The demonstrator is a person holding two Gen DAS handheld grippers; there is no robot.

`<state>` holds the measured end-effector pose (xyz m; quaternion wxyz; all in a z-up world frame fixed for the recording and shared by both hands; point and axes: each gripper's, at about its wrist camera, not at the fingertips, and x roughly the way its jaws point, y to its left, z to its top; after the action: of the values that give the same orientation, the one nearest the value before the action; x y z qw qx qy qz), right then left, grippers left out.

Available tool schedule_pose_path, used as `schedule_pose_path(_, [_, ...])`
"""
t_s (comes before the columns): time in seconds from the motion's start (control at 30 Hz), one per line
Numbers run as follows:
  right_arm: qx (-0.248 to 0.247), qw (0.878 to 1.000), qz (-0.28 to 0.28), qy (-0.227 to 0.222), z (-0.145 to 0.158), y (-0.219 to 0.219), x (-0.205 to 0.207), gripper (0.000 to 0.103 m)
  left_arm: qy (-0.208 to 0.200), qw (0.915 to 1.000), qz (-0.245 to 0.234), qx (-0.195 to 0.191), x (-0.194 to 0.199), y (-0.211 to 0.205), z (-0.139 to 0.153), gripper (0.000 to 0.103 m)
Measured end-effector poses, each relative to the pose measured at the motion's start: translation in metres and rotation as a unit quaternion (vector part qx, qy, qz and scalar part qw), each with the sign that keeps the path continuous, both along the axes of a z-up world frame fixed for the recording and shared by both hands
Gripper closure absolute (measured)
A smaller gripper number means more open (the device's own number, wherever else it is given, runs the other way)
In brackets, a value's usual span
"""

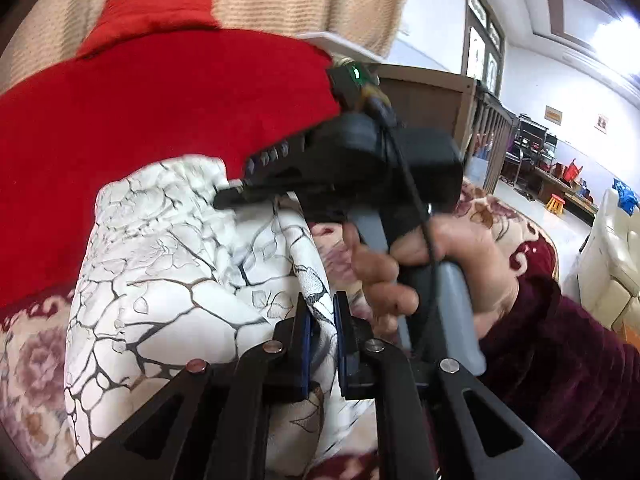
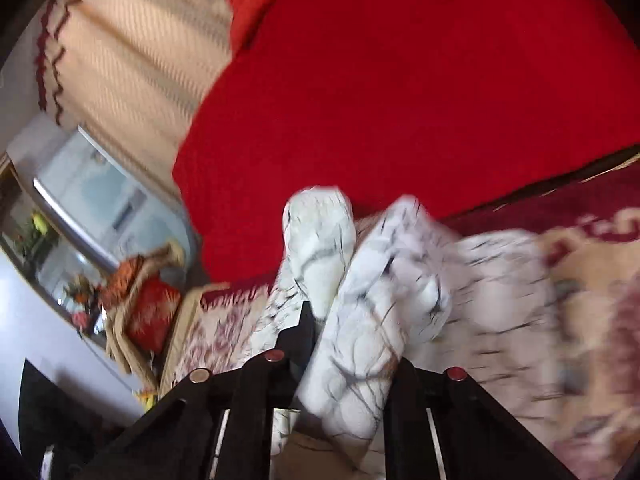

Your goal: Fold large clothes

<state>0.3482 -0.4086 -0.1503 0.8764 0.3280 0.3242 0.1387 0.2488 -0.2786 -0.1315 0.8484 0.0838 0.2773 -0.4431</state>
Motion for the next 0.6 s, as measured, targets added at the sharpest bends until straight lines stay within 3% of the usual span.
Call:
schedule_pose_path(0.13, [0.024, 0.999, -0.022, 0.034, -0.028, -0.03, -0.005, 0.092, 0.044, 0.9987, -0.009, 0.022, 0.009, -0.021, -0.011, 0.089])
schedule_pose_path(0.2, [0.023, 0.998, -0.004, 0.061, -0.051, -0.03, 0.003, 0.092, 0.054, 0.9979, -0.03, 0.019, 0.007, -0.015, -0.006, 0.073])
schedule_pose_path(0.27, [0.042, 0.996, 0.009, 0.082, -0.071, -0.03, 0.013, 0.092, 0.051, 0.9968, -0.059, 0.015, 0.004, -0.001, 0.002, 0.045])
schedule_pose_path(0.33, [0.039, 0.995, 0.015, 0.09, -0.078, -0.029, 0.019, 0.092, 0.027, 0.9974, -0.067, 0.0, 0.005, 0.019, 0.014, 0.034])
schedule_pose_path(0.4, [0.035, 0.995, 0.015, 0.096, -0.084, -0.026, 0.026, 0.092, 0.015, 0.9975, -0.067, -0.015, 0.0, 0.047, 0.025, 0.034])
schedule_pose_path(0.5, [0.06, 0.992, 0.011, 0.106, -0.09, -0.018, 0.031, 0.092, -0.009, 0.9996, -0.009, -0.026, 0.017, 0.095, 0.032, 0.034])
schedule_pose_path(0.6, [0.075, 0.991, 0.007, 0.106, -0.091, -0.029, 0.023, 0.09, 0.021, 0.9955, 0.083, -0.041, 0.056, 0.148, 0.019, 0.033])
